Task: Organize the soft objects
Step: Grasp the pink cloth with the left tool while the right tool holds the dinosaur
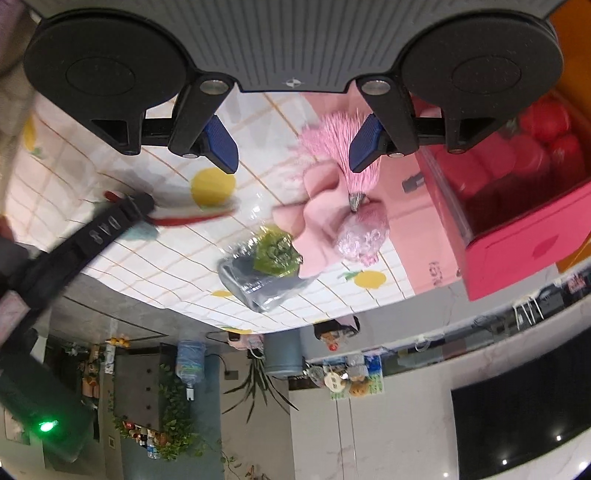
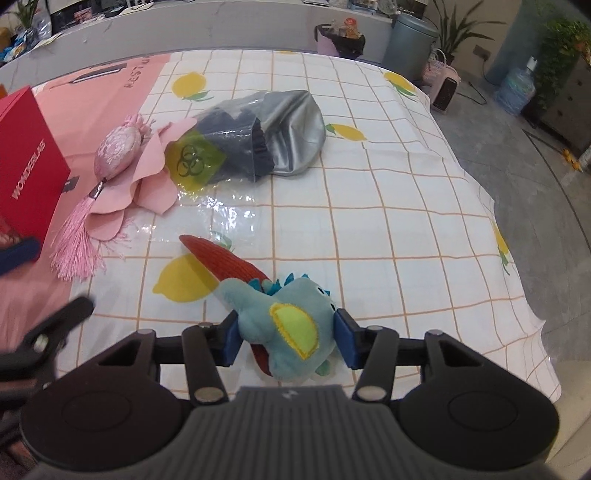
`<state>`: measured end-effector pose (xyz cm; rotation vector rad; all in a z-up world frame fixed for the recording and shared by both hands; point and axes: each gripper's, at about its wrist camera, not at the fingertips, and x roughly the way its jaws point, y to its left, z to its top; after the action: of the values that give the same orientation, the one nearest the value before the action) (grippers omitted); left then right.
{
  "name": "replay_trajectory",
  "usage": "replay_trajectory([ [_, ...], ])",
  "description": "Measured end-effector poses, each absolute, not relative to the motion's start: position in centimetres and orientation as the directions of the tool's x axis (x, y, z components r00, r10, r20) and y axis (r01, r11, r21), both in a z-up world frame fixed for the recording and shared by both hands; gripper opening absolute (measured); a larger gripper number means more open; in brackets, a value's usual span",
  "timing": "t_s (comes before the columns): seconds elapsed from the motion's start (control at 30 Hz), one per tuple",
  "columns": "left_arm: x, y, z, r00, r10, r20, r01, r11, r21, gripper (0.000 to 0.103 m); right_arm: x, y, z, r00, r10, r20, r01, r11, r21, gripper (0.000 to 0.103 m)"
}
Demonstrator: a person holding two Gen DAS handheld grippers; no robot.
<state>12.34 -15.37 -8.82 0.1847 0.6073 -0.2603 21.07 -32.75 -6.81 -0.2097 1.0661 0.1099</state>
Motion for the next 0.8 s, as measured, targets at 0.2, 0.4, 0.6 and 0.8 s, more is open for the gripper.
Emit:
replay_trajectory([
  [0.2, 14.3, -17.0, -9.5, 0.849, -0.144, -0.508, 0.263, 0.950, 0.170, 0.081, 21.0, -32.5, -6.9, 0.481, -0.013, -0.877, -0.214, 0.968, -0.132, 0.052],
  [0.4, 16.7, -18.3, -10.2, 0.870, -0.119, -0.479, 0.248, 0.945, 0.215, 0.081, 20.8, -32.3, -7.1, 0.480, -0.018, -0.877, -0.238, 0.960, -0.150, 0.054],
  [0.6, 18.5, -18.9, -11.1, 0.833, -0.137, -0.536, 0.281, 0.939, 0.198, 0.081, 20.9, -32.3, -7.1, 0.483, -0.013, -0.875, -0.239, 0.960, -0.146, 0.055],
  [0.8, 20.6, -17.4, -11.5, 0.792, -0.141, -0.594, 0.219, 0.974, 0.062, 0.081, 20.8, -32.4, -7.1, 0.484, -0.003, -0.875, -0.245, 0.959, -0.139, 0.055],
])
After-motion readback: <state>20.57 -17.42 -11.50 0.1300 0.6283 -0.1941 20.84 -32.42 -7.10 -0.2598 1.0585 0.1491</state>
